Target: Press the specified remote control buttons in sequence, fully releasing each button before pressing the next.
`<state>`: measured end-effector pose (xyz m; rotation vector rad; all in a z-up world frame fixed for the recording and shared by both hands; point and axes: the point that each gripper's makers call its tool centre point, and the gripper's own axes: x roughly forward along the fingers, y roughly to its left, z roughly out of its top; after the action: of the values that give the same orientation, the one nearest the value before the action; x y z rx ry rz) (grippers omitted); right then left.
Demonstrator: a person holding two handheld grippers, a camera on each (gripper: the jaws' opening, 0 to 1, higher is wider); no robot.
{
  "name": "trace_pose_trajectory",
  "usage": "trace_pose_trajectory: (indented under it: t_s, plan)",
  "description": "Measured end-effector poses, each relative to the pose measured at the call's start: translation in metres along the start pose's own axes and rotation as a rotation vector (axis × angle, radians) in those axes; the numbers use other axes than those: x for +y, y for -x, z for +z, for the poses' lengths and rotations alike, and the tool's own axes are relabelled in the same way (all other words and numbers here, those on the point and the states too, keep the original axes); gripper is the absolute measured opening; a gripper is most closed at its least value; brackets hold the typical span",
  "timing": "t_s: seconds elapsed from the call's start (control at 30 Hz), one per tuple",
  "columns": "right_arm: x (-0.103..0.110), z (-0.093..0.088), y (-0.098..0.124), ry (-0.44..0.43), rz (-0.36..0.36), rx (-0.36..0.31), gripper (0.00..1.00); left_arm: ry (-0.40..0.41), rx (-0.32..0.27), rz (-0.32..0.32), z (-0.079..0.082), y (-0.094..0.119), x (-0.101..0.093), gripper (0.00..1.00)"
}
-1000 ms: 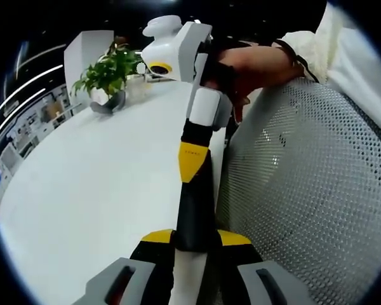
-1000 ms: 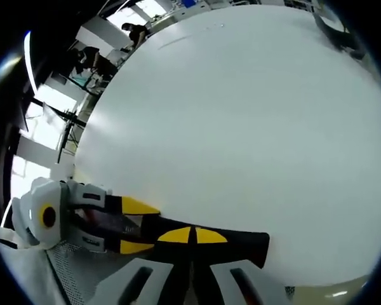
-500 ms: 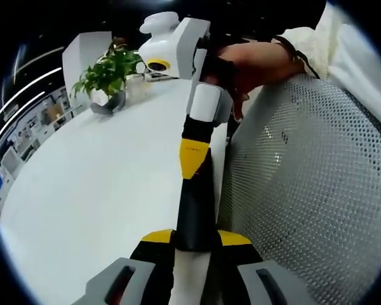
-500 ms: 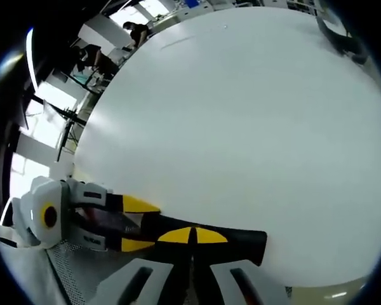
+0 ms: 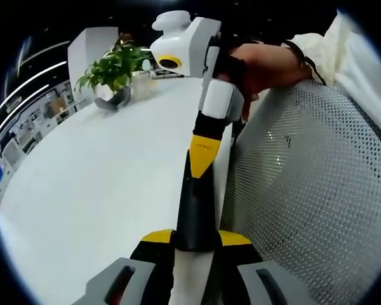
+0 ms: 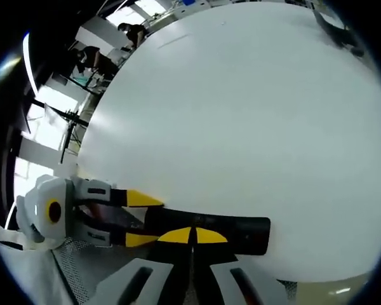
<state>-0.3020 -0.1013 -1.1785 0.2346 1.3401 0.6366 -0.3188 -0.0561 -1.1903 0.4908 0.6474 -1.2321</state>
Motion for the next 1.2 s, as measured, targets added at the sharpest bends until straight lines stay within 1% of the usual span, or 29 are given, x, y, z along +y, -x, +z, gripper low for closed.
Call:
trace_pose_trajectory:
  t_s: [0.1, 0.27, 0.47, 0.63, 0.77, 0.83, 0.93, 1.0, 1.03, 1.07, 1.1, 1.2]
  plan:
    - [-0.0013, -0.0015, -0.0026, -0.006, -0.002, 0.011, 0.00, 0.001, -0.002, 0.000, 0.0003, 0.0000, 0.0001, 0.25]
    - [-0.0016, -0.0011, -0.0023, 0.014, -0.011, 0.010, 0.00, -0.002, -0.007, 0.002, 0.0005, -0.0002, 0.0004, 0.25]
    - [-0.0041, -0.0006, -0.0017, -0.033, 0.004, 0.002, 0.00, 0.000, -0.011, 0.003, 0.0003, -0.0005, 0.0002, 0.25]
    - [-0.0058, 0.0006, -0.0033, -0.037, 0.002, -0.006, 0.00, 0.001, -0.013, 0.004, 0.0002, -0.0006, 0.0004, 0.25]
    - [-0.0080, 0.0019, -0.0042, -0.053, 0.014, -0.008, 0.00, 0.002, -0.014, 0.004, 0.0000, -0.0004, 0.0004, 0.25]
    - [-0.0072, 0.0019, -0.0044, -0.044, 0.016, -0.005, 0.00, 0.002, -0.014, 0.004, 0.0000, -0.0003, 0.0004, 0.25]
    - [-0.0055, 0.0016, -0.0045, -0.020, 0.007, -0.001, 0.00, 0.003, -0.014, 0.004, -0.0001, 0.0000, 0.0005, 0.25]
    - [-0.0062, 0.0016, -0.0039, -0.041, 0.007, -0.004, 0.00, 0.003, -0.015, 0.004, 0.0000, 0.0003, 0.0006, 0.25]
    - [-0.0071, 0.0010, -0.0040, -0.053, 0.008, 0.002, 0.00, 0.003, -0.015, 0.004, -0.0003, 0.0002, 0.0007, 0.25]
    - [-0.0077, -0.0021, -0.0033, -0.057, 0.003, 0.022, 0.00, 0.003, -0.015, 0.004, -0.0004, 0.0001, 0.0008, 0.25]
    - [-0.0082, -0.0038, -0.0025, -0.058, -0.004, 0.032, 0.00, 0.003, -0.015, 0.004, -0.0005, 0.0001, 0.0008, 0.25]
    - [-0.0085, -0.0048, -0.0004, -0.047, -0.027, 0.032, 0.00, 0.002, -0.015, 0.004, -0.0003, 0.0004, 0.0003, 0.25]
